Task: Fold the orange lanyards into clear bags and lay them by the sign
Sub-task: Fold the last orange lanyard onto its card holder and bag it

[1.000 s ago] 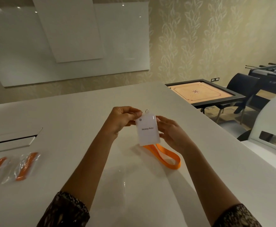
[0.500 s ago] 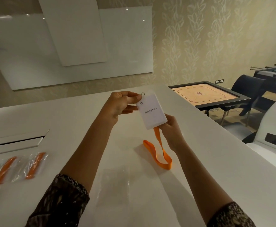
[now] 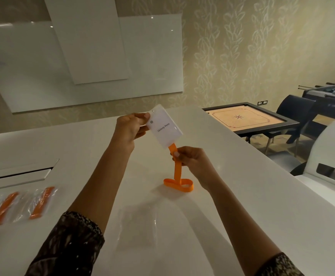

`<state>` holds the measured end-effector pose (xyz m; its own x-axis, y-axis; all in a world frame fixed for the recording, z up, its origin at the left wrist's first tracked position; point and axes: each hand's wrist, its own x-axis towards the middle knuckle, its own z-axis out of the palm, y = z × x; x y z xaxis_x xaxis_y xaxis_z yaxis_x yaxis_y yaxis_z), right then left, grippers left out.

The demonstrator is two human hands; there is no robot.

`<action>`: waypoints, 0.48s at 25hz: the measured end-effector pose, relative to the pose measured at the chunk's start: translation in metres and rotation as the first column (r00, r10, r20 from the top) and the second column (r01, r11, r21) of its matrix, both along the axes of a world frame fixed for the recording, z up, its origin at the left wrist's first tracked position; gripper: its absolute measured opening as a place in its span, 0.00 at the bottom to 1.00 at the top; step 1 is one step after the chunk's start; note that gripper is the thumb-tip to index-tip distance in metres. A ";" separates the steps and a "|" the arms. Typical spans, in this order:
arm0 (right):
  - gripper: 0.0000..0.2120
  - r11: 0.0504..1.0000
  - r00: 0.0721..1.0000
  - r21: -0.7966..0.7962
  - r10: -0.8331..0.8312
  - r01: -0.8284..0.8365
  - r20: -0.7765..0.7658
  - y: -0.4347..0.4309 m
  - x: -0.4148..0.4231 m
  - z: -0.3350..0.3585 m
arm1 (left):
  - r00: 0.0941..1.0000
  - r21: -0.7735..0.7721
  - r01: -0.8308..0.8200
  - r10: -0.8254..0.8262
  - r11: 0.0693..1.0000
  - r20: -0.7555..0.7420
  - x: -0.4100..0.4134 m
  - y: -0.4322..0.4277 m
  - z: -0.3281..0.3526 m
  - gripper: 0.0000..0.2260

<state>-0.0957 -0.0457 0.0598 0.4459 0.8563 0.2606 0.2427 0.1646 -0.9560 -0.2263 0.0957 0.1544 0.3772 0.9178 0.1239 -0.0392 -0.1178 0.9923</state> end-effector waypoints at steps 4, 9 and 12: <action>0.07 0.980 0.993 -0.176 0.079 -0.094 -0.089 -0.003 -0.004 -0.003 | 0.966 0.180 -0.239 0.252 0.954 -0.056 0.004 0.006 -0.020 0.04; 0.08 0.957 0.997 -0.289 0.014 -0.035 -0.074 -0.010 -0.006 0.004 | 0.867 0.336 -0.407 0.475 0.849 -0.150 0.004 0.013 -0.044 0.07; 0.07 0.936 0.999 -0.351 0.008 -0.020 -0.034 -0.013 -0.006 0.014 | 0.835 0.506 -0.350 0.507 0.788 -0.213 0.004 0.006 -0.057 0.08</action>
<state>-0.1014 -0.0588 0.0740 0.4364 0.8969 -0.0715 0.2118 -0.1797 -0.9607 -0.2227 0.1014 0.0976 0.0462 0.8718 0.4877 0.4296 -0.4581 0.7782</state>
